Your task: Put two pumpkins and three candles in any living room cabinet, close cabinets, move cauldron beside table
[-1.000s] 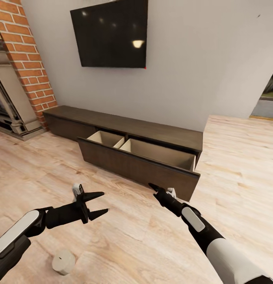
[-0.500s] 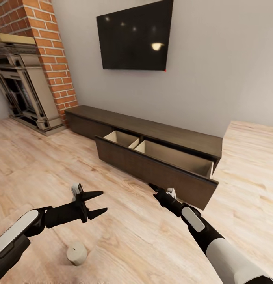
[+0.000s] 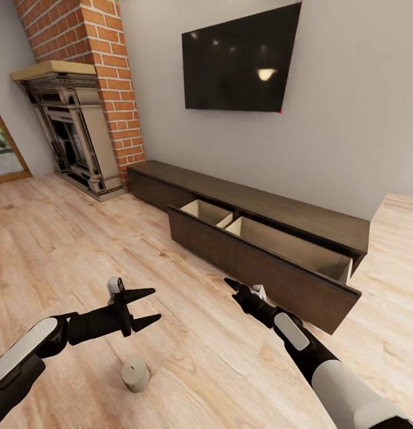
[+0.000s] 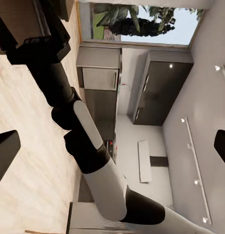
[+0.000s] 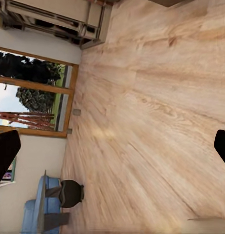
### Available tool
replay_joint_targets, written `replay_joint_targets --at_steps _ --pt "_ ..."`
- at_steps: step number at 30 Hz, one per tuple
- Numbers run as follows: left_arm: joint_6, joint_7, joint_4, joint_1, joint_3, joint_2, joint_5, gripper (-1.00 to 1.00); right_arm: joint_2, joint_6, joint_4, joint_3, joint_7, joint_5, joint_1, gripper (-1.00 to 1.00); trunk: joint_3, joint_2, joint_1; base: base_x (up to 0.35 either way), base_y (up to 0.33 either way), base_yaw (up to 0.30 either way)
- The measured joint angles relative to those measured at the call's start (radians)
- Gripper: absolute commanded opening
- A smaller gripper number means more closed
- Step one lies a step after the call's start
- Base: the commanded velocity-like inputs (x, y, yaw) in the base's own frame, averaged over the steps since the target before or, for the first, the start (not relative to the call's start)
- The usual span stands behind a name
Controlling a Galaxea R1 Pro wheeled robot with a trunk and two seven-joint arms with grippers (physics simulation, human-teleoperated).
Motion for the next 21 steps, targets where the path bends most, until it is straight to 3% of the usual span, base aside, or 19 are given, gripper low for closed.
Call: replay_joint_targets --at_steps 5,7,11,16,21 --pt "-0.001 0.009 0.009 0.0 0.001 0.001 -0.001 1.0 -0.001 0.0 0.0 0.0 -0.003 0.0 0.0 1.0 0.02 0.035 -0.019 0.0 0.0 0.26" --pt "-0.002 0.045 0.03 0.0 0.007 0.002 0.002 1.0 0.0 0.0 0.0 0.0 -0.007 0.0 0.0 1.0 0.028 0.049 -0.027 0.0 0.0 0.26" --pt "-0.003 0.095 0.045 0.0 0.048 0.003 0.0 1.0 0.0 0.0 0.0 0.0 -0.013 0.0 0.0 1.0 0.044 0.077 -0.042 0.0 0.0 0.26" --pt "-0.004 0.143 0.067 0.0 0.066 0.002 -0.005 1.0 0.001 -0.002 0.0 0.0 -0.022 0.0 0.0 1.0 0.064 0.112 -0.061 0.0 0.0 0.26" --pt "-0.006 0.208 0.117 0.0 0.107 0.001 -0.014 1.0 0.0 -0.006 0.0 0.001 -0.063 -0.001 0.0 1.0 0.084 0.147 -0.081 0.0 0.0 0.26"
